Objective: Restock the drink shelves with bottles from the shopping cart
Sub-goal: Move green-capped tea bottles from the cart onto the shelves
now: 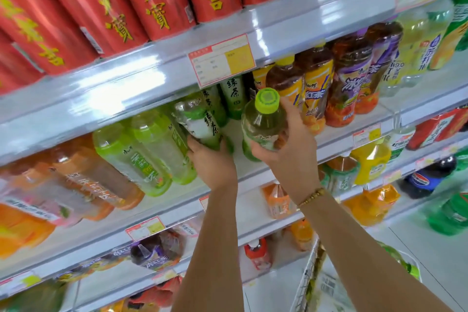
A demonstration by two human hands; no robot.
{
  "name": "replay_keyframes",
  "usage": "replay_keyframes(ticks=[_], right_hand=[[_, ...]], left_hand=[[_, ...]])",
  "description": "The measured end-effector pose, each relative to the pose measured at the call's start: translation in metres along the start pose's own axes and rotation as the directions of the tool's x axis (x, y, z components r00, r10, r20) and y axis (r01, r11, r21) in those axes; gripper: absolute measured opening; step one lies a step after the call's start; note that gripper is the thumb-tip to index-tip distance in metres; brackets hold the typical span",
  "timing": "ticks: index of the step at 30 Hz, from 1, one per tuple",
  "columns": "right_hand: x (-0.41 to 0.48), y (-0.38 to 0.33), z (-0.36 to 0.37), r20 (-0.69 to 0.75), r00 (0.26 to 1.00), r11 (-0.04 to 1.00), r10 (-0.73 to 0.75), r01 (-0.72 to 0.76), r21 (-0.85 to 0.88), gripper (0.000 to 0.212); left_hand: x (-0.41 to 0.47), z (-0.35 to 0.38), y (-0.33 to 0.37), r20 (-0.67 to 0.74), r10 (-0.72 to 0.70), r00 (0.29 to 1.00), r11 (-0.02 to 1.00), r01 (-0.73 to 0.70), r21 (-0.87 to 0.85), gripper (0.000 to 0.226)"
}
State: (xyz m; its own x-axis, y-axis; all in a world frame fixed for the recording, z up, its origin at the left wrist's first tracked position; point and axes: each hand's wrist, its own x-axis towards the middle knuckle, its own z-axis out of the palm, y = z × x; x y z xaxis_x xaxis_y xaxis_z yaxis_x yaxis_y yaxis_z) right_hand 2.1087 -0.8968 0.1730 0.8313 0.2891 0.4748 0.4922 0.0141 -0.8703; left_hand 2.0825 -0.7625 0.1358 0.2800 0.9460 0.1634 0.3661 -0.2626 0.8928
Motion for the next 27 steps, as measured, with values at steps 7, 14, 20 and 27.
replay_keyframes(ticks=[7, 14, 20, 27], right_hand=[[0.024, 0.013, 0.028, 0.065, 0.998, 0.983, -0.027, 0.039, -0.179, 0.082], [0.036, 0.021, 0.052, -0.042, 0.999, 0.969, -0.023, 0.012, -0.246, 0.082], [0.023, 0.036, 0.056, -0.014, 0.998, 0.959, 0.056, -0.057, -0.276, 0.076], [0.008, 0.059, 0.054, 0.037, 0.994, 0.937, 0.107, -0.089, -0.337, 0.057]], left_hand=[[0.016, 0.015, -0.025, 0.063, -0.026, 0.998, 1.0, 0.026, 0.001, 0.062], [0.037, 0.021, -0.018, 0.057, -0.081, 0.995, 0.992, 0.075, 0.103, 0.046], [0.034, 0.02, -0.019, 0.058, -0.057, 0.997, 0.998, 0.055, 0.032, 0.068], [0.047, 0.028, -0.007, 0.028, -0.103, 0.994, 0.993, 0.104, -0.053, 0.074]])
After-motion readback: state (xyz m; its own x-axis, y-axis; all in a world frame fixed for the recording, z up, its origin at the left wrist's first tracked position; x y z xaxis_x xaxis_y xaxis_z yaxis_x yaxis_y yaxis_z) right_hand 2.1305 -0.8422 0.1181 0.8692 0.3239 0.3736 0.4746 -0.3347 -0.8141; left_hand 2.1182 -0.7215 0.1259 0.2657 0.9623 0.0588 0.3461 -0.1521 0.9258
